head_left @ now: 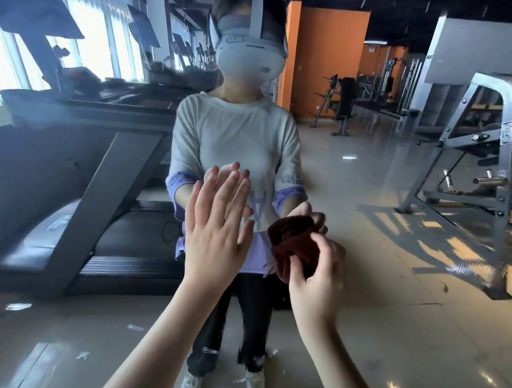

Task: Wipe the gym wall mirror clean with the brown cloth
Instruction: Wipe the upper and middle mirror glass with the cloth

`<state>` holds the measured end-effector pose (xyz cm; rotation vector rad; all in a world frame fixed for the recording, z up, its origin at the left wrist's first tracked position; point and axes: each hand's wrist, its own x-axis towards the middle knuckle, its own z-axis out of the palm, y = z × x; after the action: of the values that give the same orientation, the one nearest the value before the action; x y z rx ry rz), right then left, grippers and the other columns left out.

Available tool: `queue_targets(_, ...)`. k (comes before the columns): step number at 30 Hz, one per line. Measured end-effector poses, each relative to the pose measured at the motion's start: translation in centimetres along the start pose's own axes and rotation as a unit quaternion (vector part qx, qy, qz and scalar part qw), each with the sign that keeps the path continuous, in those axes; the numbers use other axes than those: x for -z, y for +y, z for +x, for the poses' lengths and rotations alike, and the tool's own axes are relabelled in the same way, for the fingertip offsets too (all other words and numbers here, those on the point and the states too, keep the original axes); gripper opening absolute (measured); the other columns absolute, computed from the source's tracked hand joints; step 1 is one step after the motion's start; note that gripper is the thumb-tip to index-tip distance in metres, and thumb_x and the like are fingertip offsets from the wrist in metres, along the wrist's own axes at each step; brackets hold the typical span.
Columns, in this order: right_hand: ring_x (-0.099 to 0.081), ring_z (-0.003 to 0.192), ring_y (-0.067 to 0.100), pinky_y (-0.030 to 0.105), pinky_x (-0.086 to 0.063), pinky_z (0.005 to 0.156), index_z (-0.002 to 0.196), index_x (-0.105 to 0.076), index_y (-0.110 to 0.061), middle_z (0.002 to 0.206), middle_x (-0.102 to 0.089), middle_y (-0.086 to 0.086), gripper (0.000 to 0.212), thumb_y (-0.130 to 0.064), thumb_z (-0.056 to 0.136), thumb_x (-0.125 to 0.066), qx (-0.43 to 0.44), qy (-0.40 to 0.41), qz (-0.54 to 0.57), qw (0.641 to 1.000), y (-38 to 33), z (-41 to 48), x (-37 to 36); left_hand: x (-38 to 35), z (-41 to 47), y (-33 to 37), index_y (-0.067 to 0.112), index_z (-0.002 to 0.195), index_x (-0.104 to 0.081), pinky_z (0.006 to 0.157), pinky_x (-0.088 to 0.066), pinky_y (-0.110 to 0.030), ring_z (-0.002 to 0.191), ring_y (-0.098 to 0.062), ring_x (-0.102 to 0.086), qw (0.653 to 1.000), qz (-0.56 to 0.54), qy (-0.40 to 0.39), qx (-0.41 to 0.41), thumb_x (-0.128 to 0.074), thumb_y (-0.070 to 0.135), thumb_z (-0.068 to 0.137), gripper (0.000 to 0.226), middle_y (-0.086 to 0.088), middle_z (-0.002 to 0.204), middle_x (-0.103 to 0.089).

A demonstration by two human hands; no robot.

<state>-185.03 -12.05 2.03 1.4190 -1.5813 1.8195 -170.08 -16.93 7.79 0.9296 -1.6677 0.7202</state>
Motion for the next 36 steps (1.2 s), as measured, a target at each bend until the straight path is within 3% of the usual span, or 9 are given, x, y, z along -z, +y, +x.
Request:
queue_targets(5,-0.057,0.100,0.029,0.033,-0.044,0.085,0.118,-0.061,-0.007,0.108,-0.063,0.017,0.039,-0.015,0.080,-0.060,0.052,0.047,-0.018,0.997,-0.4,5.3,1.5,-1.2,0.1,0.0,0.008,0.139,-0.058,0.114,-0.032,-0.050,0.139,-0.034,-0.037,0.999,0.043,0.024,0.005,-0.077,0.016,0.084,0.059,-0.012,0.146,-0.053)
queue_targets(9,-0.058,0.104,0.032,0.031,-0.043,0.087,0.124,-0.065,-0.004,0.113,-0.063,0.017,0.043,-0.011,0.082,-0.062,-0.012,0.123,-0.004,0.992,-1.1,9.1,2.0,-1.4,0.0,0.2,0.009,0.139,-0.057,0.113,-0.032,-0.052,0.139,-0.036,-0.039,0.999,0.044,0.024,0.017,-0.076,0.015,0.084,0.060,-0.011,0.147,-0.052)
queue_targets(15,-0.053,0.094,0.029,0.041,-0.051,0.075,0.124,-0.068,-0.013,0.110,-0.066,0.011,0.039,-0.012,0.085,-0.063,0.218,0.016,-0.078,0.973,-2.4,10.9,1.9,-1.5,0.1,0.8,0.005,0.138,-0.057,0.115,-0.028,-0.051,0.140,-0.036,-0.036,0.998,0.043,0.015,0.031,-0.070,0.031,0.089,0.057,-0.015,0.146,-0.052)
queue_targets(21,-0.058,0.097,0.037,0.034,-0.043,0.081,0.128,-0.065,-0.010,0.109,-0.062,0.018,0.043,-0.018,0.086,-0.060,0.080,0.115,-0.029,0.990,-2.1,14.5,2.9,-1.5,0.2,1.4,0.002,0.136,-0.058,0.114,-0.028,-0.052,0.139,-0.037,-0.035,0.997,0.055,0.023,0.042,-0.063,0.040,0.090,0.059,-0.017,0.145,-0.053)
queue_targets(24,-0.050,0.098,0.029,0.039,-0.048,0.076,0.128,-0.065,-0.012,0.111,-0.063,0.015,0.041,-0.016,0.086,-0.063,0.193,0.041,-0.060,0.979,-2.2,13.2,2.3,-1.6,0.2,1.7,0.002,0.136,-0.057,0.113,-0.028,-0.054,0.140,-0.037,-0.034,0.997,0.060,0.022,0.047,-0.061,0.042,0.089,0.062,-0.017,0.146,-0.052)
queue_targets(26,-0.051,0.095,0.029,0.041,-0.049,0.073,0.126,-0.067,-0.014,0.108,-0.063,0.014,0.041,-0.015,0.085,-0.064,0.217,0.030,-0.068,0.973,-1.6,13.8,2.9,-1.7,0.1,1.7,0.002,0.137,-0.055,0.113,-0.028,-0.055,0.140,-0.037,-0.033,0.996,0.068,0.024,0.051,-0.061,0.043,0.088,0.063,-0.016,0.147,-0.049)
queue_targets(30,-0.056,0.096,0.035,0.027,-0.039,0.078,0.128,-0.065,-0.010,0.104,-0.059,0.019,0.042,-0.018,0.087,-0.062,0.056,0.132,-0.047,0.989,0.2,15.6,4.5,-1.9,0.1,2.1,0.002,0.136,-0.056,0.113,-0.029,-0.054,0.140,-0.037,-0.035,0.995,0.079,0.035,0.056,-0.064,0.040,0.087,0.063,-0.011,0.149,-0.042)
queue_targets(32,-0.054,0.097,0.034,0.029,-0.038,0.078,0.130,-0.062,-0.008,0.106,-0.059,0.021,0.044,-0.015,0.087,-0.063,0.026,0.142,-0.047,0.988,0.3,14.6,4.5,-2.0,0.1,2.4,0.002,0.137,-0.055,0.113,-0.028,-0.052,0.139,-0.038,-0.036,0.994,0.081,0.036,0.061,-0.068,0.037,0.085,0.063,-0.011,0.150,-0.041)
queue_targets(36,-0.053,0.095,0.031,0.039,-0.047,0.077,0.129,-0.064,-0.010,0.107,-0.060,0.017,0.044,-0.015,0.085,-0.060,0.133,0.037,-0.073,0.988,0.5,11.4,4.1,-2.2,-0.1,2.7,0.003,0.140,-0.049,0.114,-0.027,-0.050,0.139,-0.038,-0.036,0.994,0.077,0.036,0.067,-0.072,0.032,0.084,0.068,-0.008,0.151,-0.035)
